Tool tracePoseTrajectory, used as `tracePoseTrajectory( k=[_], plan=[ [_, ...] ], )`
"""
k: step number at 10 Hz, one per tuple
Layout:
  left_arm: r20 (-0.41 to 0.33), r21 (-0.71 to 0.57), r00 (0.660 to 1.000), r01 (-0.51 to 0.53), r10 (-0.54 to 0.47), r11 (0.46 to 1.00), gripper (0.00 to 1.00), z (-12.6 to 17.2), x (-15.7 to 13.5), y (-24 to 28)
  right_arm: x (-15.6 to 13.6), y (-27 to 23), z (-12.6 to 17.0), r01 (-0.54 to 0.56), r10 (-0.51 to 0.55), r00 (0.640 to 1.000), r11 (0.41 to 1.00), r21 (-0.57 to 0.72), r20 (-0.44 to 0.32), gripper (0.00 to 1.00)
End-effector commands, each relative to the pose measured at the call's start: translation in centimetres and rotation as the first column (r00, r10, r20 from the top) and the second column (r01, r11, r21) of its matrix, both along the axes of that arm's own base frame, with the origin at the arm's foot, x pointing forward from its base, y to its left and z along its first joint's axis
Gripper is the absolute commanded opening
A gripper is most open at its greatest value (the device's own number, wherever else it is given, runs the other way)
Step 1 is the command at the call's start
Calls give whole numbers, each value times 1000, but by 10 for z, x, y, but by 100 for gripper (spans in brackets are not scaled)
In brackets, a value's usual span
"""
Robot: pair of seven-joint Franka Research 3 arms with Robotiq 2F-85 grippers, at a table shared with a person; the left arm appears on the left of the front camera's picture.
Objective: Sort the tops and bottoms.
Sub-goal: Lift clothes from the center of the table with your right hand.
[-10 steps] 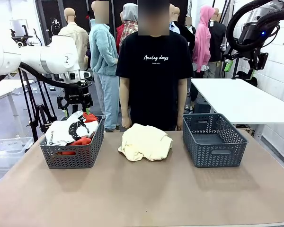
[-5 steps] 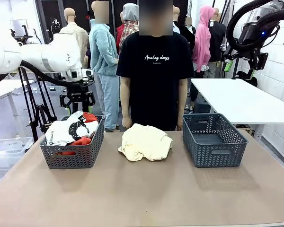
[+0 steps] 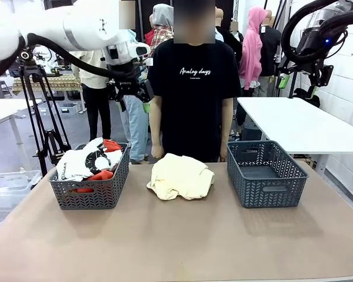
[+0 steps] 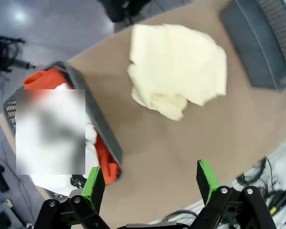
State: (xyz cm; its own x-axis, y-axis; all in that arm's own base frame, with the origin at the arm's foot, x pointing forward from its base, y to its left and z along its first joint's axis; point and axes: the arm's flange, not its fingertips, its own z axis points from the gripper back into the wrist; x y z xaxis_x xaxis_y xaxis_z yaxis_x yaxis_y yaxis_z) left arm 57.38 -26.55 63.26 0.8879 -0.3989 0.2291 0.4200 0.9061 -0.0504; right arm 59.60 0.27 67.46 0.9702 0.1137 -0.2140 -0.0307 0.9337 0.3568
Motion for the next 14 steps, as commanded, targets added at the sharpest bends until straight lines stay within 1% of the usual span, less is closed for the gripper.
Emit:
tracePoseTrajectory(
  k=[1,2,3,4,5,7,8,9,10,13,14],
  plan=[
    [-68,-23,991,116,-118,993,100,7,-30,18,2,1,4,14,-14,1000,1000,-4,2,100],
    [-45,-21,992,121,-122,992,100,11,-39,20,2,1,4,14,-14,1000,1000,-4,2,100],
    [-39,-43,989,138,-139,990,100,12,-47,22,2,1,4,14,-14,1000,1000,-4,2,100],
    [-27,-53,991,131,-132,990,100,18,-53,27,2,1,4,14,-14,1000,1000,-4,2,100],
    [-7,-55,996,84,-84,995,100,23,-53,35,2,1,4,14,-14,1000,1000,-4,2,100],
    [-22,-78,996,87,-89,993,100,23,-46,41,2,1,4,14,-14,1000,1000,-4,2,100],
    [-6,-74,997,75,-76,994,100,20,-39,41,2,1,4,14,-14,1000,1000,-4,2,100],
    [-14,-51,999,52,-53,997,100,13,-28,37,2,1,4,14,-14,1000,1000,-4,2,100],
    [-20,-42,997,69,-70,997,100,30,-40,40,2,1,4,14,-14,1000,1000,-4,2,100],
    [-20,-42,997,69,-70,997,100,30,-40,40,0,0,0,0,0,1000,1000,0,0,100],
    [-20,-42,997,69,-70,997,100,30,-40,40,-2,11,-2,-32,33,994,999,-4,107,100]
  ],
)
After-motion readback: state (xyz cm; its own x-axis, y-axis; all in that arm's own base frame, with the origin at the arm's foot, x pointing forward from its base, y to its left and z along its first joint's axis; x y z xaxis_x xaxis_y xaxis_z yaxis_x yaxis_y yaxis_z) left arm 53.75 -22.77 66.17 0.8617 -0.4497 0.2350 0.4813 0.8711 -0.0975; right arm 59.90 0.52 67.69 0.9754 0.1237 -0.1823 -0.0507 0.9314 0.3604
